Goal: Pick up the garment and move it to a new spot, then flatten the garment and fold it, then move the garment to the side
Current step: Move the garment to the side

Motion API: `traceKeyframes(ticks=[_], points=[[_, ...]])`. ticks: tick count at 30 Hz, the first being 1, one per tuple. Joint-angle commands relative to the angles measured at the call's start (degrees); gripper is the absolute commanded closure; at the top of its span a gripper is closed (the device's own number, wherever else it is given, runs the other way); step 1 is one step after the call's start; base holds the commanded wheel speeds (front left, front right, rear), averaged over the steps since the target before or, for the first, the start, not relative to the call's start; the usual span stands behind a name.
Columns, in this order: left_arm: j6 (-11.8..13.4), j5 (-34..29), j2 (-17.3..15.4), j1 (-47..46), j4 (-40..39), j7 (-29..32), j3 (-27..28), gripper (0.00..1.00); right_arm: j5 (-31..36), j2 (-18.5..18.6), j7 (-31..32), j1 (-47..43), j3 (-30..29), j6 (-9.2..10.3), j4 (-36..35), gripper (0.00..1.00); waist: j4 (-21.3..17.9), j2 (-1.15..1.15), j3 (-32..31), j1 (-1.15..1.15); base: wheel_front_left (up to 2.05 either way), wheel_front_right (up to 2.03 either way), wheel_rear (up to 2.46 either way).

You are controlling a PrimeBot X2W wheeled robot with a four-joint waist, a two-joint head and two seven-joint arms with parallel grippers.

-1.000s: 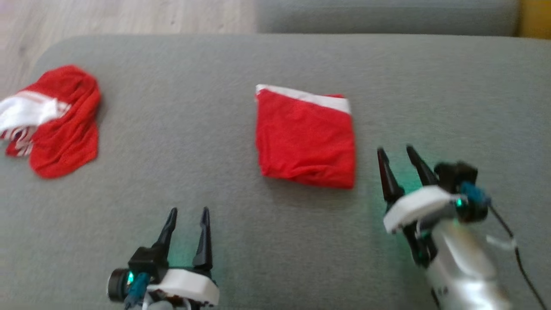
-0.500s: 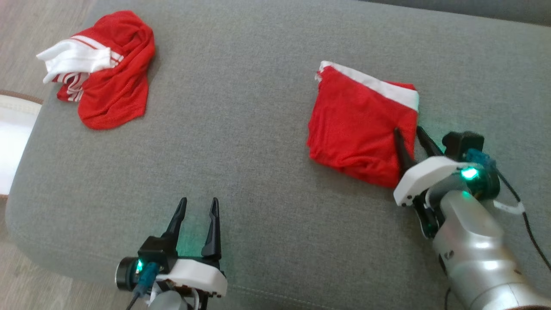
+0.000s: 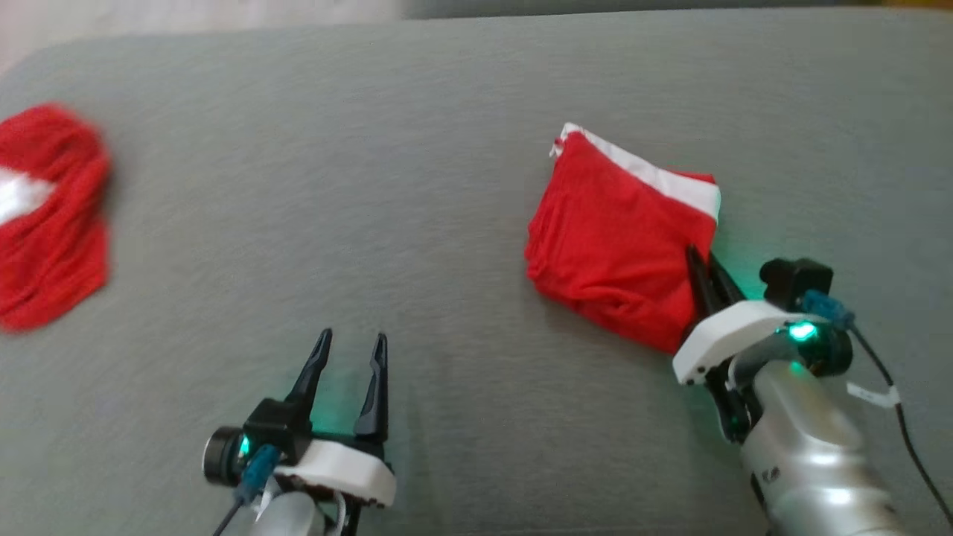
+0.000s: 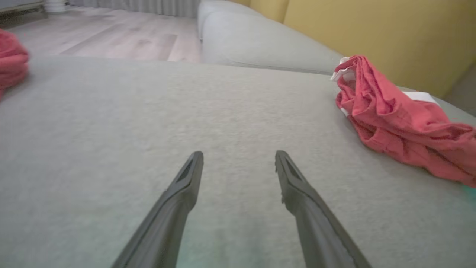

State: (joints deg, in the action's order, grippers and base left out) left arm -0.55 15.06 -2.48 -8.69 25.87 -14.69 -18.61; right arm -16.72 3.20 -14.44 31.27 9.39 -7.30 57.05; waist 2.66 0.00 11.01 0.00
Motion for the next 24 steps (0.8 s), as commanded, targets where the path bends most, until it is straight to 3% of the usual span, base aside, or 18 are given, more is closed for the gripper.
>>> traceKeyframes(ticks=[1,6,12,18,24], points=[[-0.2,0.2,-0.4,-2.8,-1.6,-0.3,0.6,0.00,-0.2,-0.3,-0.5,-0.5,1.8,-0.19,-2.2,1.00,-10.4,0.00,-1.7,0.00,0.00,0.00,0.00],[-1.0,0.8,-0.4,-4.3,-2.3,-0.3,-2.4,0.00,-0.2,-0.3,-0.5,-2.3,1.5,-0.19,-3.8,1.00,-17.5,0.00,-0.8,0.00,0.00,0.00,0.00],[-1.7,0.6,-0.4,-5.5,-2.1,-0.3,-4.8,0.00,-1.2,-0.3,-0.6,-3.3,1.2,-0.19,-5.5,1.00,-21.5,0.00,0.9,0.00,0.00,0.00,0.00],[-2.0,0.3,-0.4,-5.9,-0.8,-0.3,-5.6,0.00,-0.6,2.6,-0.6,0.0,-0.2,-0.19,-4.5,1.00,-20.9,0.00,2.7,0.00,0.00,0.00,0.00],[-2.3,-1.0,-0.4,-7.1,-0.1,-0.3,-5.3,0.00,3.1,10.5,0.6,7.6,-2.1,-0.19,-0.1,1.00,-16.9,0.00,5.9,0.00,0.00,0.00,0.00]])
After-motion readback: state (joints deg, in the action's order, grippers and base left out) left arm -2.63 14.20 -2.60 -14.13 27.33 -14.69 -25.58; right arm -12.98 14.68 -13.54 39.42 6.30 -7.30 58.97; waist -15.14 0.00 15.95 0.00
